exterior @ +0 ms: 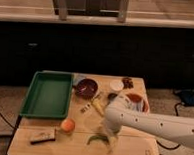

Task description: Place pepper in tray

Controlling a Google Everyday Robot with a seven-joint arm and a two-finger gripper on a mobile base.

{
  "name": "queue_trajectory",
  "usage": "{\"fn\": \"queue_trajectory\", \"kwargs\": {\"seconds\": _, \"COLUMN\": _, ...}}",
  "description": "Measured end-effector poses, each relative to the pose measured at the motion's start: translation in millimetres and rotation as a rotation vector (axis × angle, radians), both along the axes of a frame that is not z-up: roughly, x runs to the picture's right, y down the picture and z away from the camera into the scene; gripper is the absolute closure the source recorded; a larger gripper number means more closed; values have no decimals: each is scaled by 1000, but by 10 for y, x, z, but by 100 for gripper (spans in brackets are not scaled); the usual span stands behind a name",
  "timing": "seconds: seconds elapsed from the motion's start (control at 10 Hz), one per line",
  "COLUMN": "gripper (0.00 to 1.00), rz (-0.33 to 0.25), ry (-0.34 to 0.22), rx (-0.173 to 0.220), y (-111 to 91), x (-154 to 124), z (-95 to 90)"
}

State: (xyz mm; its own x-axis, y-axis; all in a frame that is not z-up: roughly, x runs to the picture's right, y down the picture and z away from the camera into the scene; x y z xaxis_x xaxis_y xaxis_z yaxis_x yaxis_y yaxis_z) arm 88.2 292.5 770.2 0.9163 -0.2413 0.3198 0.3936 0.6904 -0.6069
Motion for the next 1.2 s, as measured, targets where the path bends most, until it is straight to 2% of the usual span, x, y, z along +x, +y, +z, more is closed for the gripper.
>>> {"fn": "queue_trajectory", "kwargs": {"seconds": 0.5, "gripper": 86, "rz": -27, "ry": -2, "rx": -25, "y": 109, "x": -53, "z": 95}}
{"fn": "queue_trajectory", "kwargs": {"seconds": 0.6, "gripper": 93, "rz": -29, "ry": -2, "rx": -28, "y": 112, "x": -53, "z": 104}}
{"fn": "queue_trajectory", "kwargs": {"seconds": 0.7, "gripper": 99, "rz": -29, "ry": -2, "rx": -29, "y": 112, "x": -49, "z": 98}}
{"fn": "queue_trajectory", "kwargs": {"seconds": 1.0, "gripper": 100, "rz": -32, "ry": -3, "rx": -29, "y": 88, "x": -31, "z": 71}}
{"fn": "queue_trajectory", "kwargs": {"seconds": 1.2, "gripper": 100, "rz": -32, "ry": -10, "rx": -7, "y": -105, "x": 4, "z": -35}}
